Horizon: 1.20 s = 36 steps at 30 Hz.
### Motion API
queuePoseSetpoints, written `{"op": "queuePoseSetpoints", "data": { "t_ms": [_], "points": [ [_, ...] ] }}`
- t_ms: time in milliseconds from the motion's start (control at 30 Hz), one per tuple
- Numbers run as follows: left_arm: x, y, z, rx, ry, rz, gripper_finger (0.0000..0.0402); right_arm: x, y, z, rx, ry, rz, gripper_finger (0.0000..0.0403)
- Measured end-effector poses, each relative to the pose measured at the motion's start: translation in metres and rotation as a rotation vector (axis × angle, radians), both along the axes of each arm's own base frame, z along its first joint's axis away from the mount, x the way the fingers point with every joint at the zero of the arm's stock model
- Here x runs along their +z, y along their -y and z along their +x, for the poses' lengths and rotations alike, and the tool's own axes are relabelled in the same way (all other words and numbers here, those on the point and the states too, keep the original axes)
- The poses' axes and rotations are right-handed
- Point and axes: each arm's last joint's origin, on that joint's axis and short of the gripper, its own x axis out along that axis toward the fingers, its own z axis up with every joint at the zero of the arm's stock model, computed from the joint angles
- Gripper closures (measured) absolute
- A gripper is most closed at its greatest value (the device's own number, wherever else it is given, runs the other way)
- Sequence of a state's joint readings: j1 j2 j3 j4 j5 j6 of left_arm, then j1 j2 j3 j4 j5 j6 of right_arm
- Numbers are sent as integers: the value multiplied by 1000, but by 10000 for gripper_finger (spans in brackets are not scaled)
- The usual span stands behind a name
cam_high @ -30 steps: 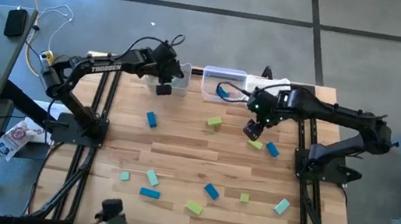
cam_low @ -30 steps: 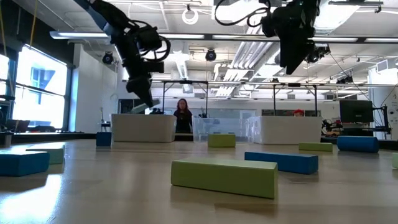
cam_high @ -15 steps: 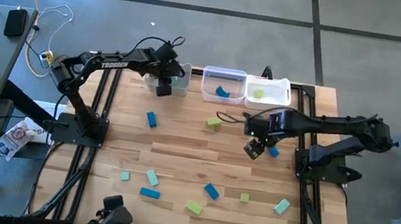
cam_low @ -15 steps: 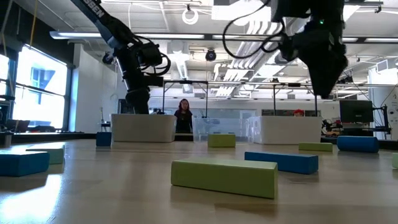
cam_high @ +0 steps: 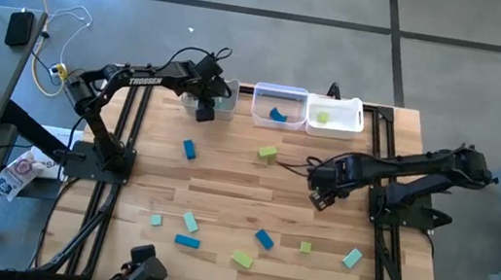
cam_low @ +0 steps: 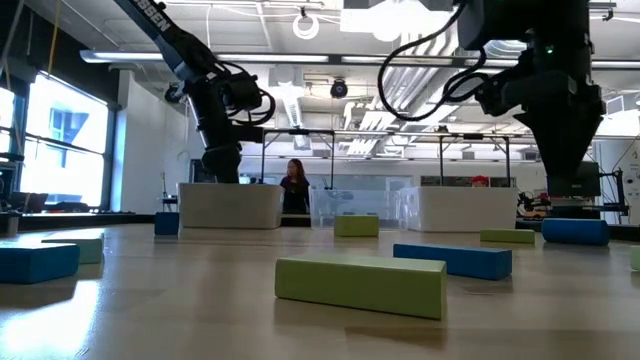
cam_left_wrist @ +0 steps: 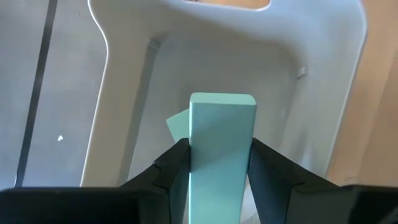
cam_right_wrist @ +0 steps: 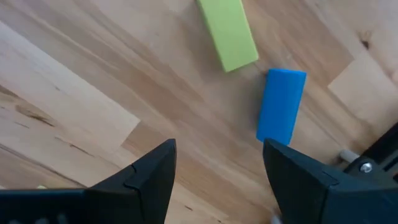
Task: Sort & place blocks by color
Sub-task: Put the light blue block into the gray bin, then put the blue cylinder block into the transparent bin
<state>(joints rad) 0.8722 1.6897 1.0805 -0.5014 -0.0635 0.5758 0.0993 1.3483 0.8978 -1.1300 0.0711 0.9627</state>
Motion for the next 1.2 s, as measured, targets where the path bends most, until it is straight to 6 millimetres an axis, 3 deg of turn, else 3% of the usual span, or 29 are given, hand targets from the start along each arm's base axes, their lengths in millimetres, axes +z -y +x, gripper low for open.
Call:
{"op": "queuePoseSetpoints", "data": {
  "t_ms": [300,667,1033,1200],
  "points": [
    [0,1,0,21,3,-12,249,0,-14,-2,-3,3,-11,176],
    [-1,2,-4,90,-67,1,191,0,-11,-2,-9,4,-34,176],
    [36,-4,9,105,52,-18,188,0,-2,-2,-33,-6,-36,176],
    [50,2,17,82,100,-37,188,0,3,-3,-29,-26,-38,176]
  ]
}}
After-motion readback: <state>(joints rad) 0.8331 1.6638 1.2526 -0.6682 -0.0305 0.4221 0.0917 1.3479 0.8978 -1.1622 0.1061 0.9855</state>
